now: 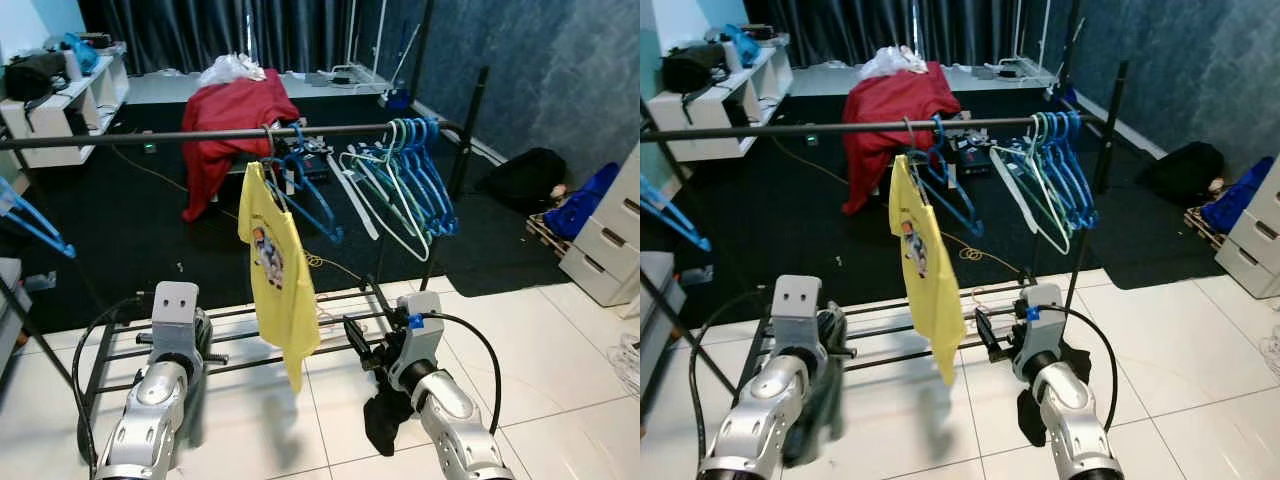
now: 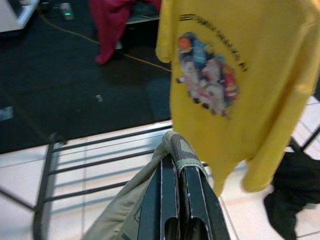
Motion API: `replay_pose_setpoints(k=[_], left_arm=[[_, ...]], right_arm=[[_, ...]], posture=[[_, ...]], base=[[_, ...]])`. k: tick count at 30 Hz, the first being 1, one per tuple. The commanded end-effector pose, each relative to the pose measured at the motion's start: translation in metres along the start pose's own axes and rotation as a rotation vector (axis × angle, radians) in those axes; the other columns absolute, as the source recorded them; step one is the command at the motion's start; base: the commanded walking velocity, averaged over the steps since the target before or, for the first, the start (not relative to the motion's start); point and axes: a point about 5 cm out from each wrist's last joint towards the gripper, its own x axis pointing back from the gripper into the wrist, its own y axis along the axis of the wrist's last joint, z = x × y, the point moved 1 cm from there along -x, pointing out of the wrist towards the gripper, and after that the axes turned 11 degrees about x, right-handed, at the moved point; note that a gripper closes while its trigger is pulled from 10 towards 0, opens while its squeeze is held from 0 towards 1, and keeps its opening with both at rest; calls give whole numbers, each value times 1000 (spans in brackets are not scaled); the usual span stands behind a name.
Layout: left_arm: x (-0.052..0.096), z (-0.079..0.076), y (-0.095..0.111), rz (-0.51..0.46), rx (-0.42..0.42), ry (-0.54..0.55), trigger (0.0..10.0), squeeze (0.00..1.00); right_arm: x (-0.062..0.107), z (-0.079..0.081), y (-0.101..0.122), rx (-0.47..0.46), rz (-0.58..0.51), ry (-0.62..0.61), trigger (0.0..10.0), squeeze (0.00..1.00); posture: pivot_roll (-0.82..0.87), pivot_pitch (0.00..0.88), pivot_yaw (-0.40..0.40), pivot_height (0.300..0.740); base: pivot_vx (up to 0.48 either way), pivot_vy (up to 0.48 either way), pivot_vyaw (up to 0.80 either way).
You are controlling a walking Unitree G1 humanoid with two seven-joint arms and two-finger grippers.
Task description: Hang hanger
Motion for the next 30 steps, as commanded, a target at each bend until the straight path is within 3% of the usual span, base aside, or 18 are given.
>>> replay_pose_setpoints(k=[1, 23, 30], left_arm=[[0, -2, -2, -1, -7, -9, 10000, 0], [-1, -5, -2, -14, -7, -29, 10000, 0], [-2, -6, -1, -20, -8, -40, 10000, 0]], right_arm=[[0, -1, 0, -15, 7, -11, 10000, 0], [1, 1, 0, -16, 10, 1, 10000, 0], [1, 2, -1, -15, 12, 3, 10000, 0]], posture=[[-81, 42, -28, 735], [-79, 40, -27, 735], [-79, 28, -29, 735]], base=[[0, 0, 0], [0, 0, 0], [0, 353, 0]])
